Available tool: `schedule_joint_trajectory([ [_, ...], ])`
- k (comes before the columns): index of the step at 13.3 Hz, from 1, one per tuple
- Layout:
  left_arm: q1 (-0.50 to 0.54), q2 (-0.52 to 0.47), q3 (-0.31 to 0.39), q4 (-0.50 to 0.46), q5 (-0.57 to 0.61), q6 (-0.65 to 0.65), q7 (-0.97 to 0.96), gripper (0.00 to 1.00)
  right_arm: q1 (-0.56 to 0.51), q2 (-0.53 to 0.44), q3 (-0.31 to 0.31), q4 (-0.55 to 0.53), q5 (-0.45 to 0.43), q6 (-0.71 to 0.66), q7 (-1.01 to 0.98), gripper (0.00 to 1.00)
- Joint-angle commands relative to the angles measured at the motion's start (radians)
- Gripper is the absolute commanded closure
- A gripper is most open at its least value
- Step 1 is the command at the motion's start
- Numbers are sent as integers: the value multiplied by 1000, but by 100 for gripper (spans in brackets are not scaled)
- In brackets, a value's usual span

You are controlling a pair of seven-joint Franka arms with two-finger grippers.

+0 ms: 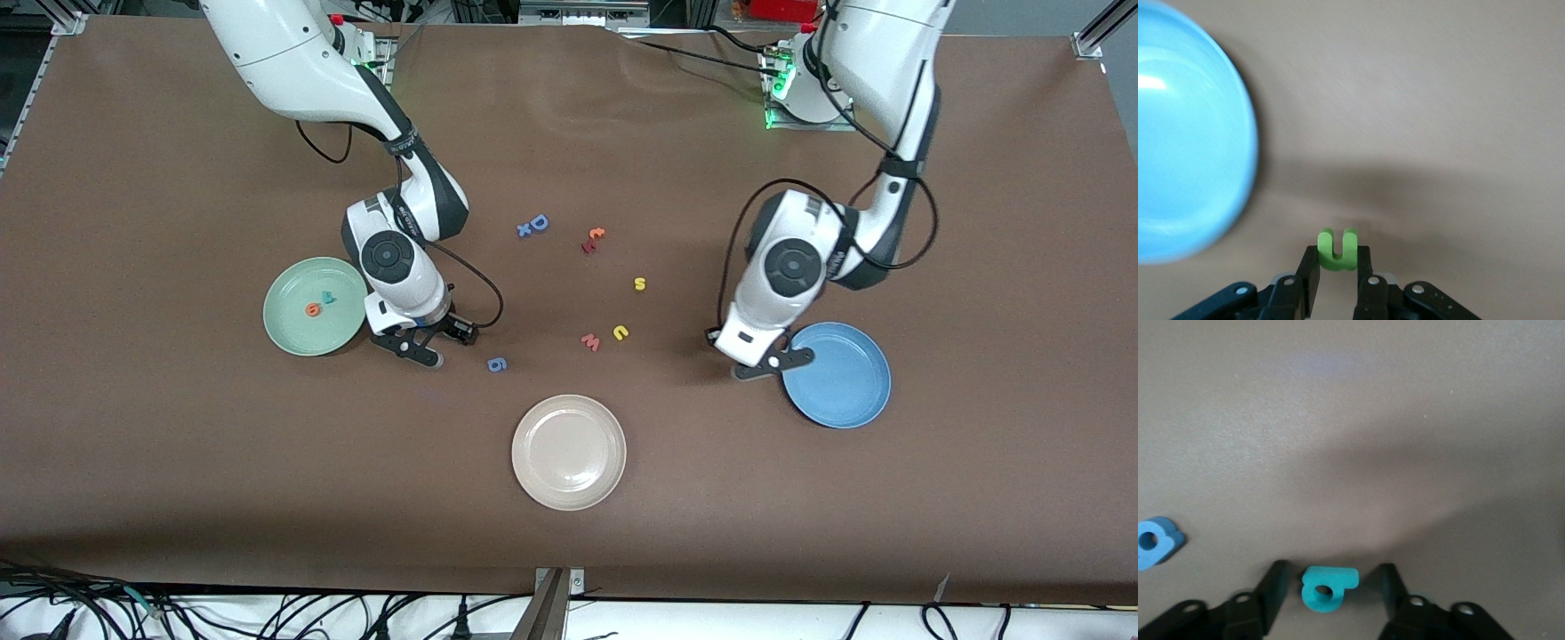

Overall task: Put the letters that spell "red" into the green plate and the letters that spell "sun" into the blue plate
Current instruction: 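Grasp the teal b while the left gripper places the green u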

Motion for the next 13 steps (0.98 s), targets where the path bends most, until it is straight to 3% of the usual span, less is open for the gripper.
schedule_joint_trajectory([
  [1,87,-31,-9,-8,61,-16,234,82,6,13,-2,12,12,4,11,46],
  [4,164,-32,-9,-7,83,-8,417,81,6,13,0,11,12,4,11,47],
  [6,210,-27,-12,-7,83,-8,533,77,6,15,3,12,12,3,10,64],
  [7,224,-24,-12,-7,81,-8,566,58,6,15,3,11,12,3,8,69],
  [8,224,-22,-12,-7,81,-8,569,17,6,15,4,11,12,3,7,75],
  [9,226,-15,-12,-7,75,-8,566,1,6,15,4,11,12,3,5,81],
  [13,213,-25,-37,-5,38,-18,450,0,5,13,3,14,12,-2,-5,81],
])
